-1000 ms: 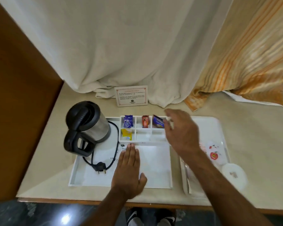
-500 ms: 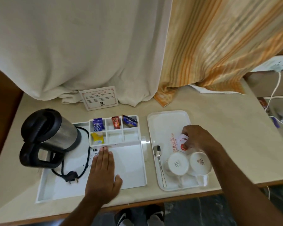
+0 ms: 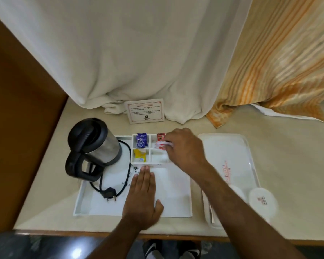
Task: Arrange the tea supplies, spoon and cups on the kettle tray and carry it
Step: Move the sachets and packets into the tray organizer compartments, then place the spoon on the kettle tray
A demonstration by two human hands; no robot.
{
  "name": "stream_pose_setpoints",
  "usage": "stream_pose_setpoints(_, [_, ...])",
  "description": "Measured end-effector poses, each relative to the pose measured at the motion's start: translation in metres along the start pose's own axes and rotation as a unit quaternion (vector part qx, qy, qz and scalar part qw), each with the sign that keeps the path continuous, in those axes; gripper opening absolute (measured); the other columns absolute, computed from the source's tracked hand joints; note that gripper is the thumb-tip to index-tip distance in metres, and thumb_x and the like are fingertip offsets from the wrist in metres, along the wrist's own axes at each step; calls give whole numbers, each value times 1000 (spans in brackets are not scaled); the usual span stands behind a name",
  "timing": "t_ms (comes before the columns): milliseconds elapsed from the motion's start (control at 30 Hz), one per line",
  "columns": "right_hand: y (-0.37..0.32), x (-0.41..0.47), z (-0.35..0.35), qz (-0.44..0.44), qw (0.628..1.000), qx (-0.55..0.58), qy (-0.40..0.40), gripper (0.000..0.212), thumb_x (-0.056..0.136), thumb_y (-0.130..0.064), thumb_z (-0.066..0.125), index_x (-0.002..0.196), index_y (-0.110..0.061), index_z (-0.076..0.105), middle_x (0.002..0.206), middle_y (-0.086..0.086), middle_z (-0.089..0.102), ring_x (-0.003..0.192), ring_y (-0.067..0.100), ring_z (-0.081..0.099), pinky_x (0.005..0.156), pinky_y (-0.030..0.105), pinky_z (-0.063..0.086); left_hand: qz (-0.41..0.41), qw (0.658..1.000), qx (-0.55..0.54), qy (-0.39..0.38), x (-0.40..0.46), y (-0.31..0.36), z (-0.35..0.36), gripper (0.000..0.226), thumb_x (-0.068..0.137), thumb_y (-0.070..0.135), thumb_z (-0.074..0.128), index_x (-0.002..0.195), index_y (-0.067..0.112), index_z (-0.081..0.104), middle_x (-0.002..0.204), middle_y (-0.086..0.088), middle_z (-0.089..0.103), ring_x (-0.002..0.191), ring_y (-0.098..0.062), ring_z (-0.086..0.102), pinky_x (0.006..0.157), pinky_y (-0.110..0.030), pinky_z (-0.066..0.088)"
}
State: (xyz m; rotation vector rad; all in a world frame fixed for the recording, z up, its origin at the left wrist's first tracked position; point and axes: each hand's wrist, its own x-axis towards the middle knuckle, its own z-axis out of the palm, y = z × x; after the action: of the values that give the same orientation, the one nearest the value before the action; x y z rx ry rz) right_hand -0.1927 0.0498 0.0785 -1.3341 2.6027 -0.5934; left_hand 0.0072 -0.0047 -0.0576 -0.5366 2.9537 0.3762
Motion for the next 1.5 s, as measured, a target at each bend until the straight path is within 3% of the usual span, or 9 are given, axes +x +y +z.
stream_pose_setpoints(233, [-16, 24, 52, -33, 978, -162, -125, 18, 82, -18, 67, 100, -20, 69, 101, 5, 69, 98, 28, 63, 71, 35, 51, -9, 1000, 8, 3, 1, 0, 1, 93, 79, 45, 48, 151, -3, 14, 161, -25, 7, 150, -33, -4, 119, -48, 4])
stream_pose_setpoints(333, [-14, 14, 41, -39, 994, -101, -6, 27, 80, -19, 73, 105, -16, 64, 103, 5, 63, 94, 26, 60, 67, 35, 50, -8, 1000, 5, 5, 1, 0, 2, 92, 80, 45, 47, 152, -2, 13, 162, -23, 4, 150, -32, -5, 119, -48, 4])
stream_pose_setpoints(467, [22, -27, 7, 99, 975, 31, 194, 21, 79, -15, 70, 96, -21, 61, 93, 3, 63, 85, 27, 60, 64, 37, 51, -14, 1000, 0, 3, 1, -1, 3, 93, 82, 46, 45, 153, 1, 6, 163, -21, 0, 150, -31, -9, 118, -47, 2])
stream_pose_setpoints(533, [50, -51, -4, 191, 975, -15, 115, 22, 80, -19, 67, 100, -23, 61, 96, 1, 65, 90, 26, 62, 69, 36, 52, -17, 1000, 1, -1, 1, -1, 3, 92, 83, 47, 43, 153, 2, 4, 163, -21, -1, 150, -30, -11, 118, -46, 1])
stream_pose_setpoints(667, [81, -68, -2, 311, 926, -51, -206, 24, 78, -29, 68, 99, -19, 63, 98, -1, 66, 91, 23, 63, 73, 30, 48, -7, 1000, 5, -1, 0, 0, 1, 91, 83, 45, 45, 153, 0, 9, 162, -23, 3, 150, -32, -7, 118, -48, 3])
stream_pose_setpoints(867, [95, -59, 5, 246, 932, -28, -264, 9, 82, -15, 63, 85, -16, 71, 90, 1, 71, 83, 19, 65, 75, 31, 53, -10, 1000, 9, -11, -1, -1, -1, 90, 84, 46, 40, 153, 1, 5, 162, -22, -2, 150, -31, -11, 120, -49, 3])
stream_pose_setpoints(1067, [80, -48, -1, 173, 965, 106, -168, 21, 87, -20, 62, 69, -32, 59, 71, -13, 61, 68, 4, 54, 56, 20, 35, -14, 1000, 4, -14, 0, 1, -4, 89, 84, 46, 40, 153, 0, 8, 162, -23, 2, 150, -34, -5, 120, -53, 13])
stream_pose_setpoints(1233, [48, -52, 41, 174, 970, 87, -144, 16, 92, -19, 56, 84, -25, 69, 86, -2, 71, 80, 17, 63, 73, 31, 53, -19, 1000, 5, -17, 1, 1, -3, 89, 83, 47, 37, 152, 0, 7, 162, -23, 1, 150, -34, -4, 120, -54, 15])
stream_pose_setpoints(1500, [38, -77, 79, 194, 976, 55, 77, 16, 93, -28, 58, 105, -21, 65, 102, 1, 71, 92, 19, 57, 79, 33, 49, -19, 1000, 6, -20, 0, 2, -4, 88, 85, 48, 34, 153, 2, 3, 162, -21, -2, 150, -33, -9, 121, -52, 9])
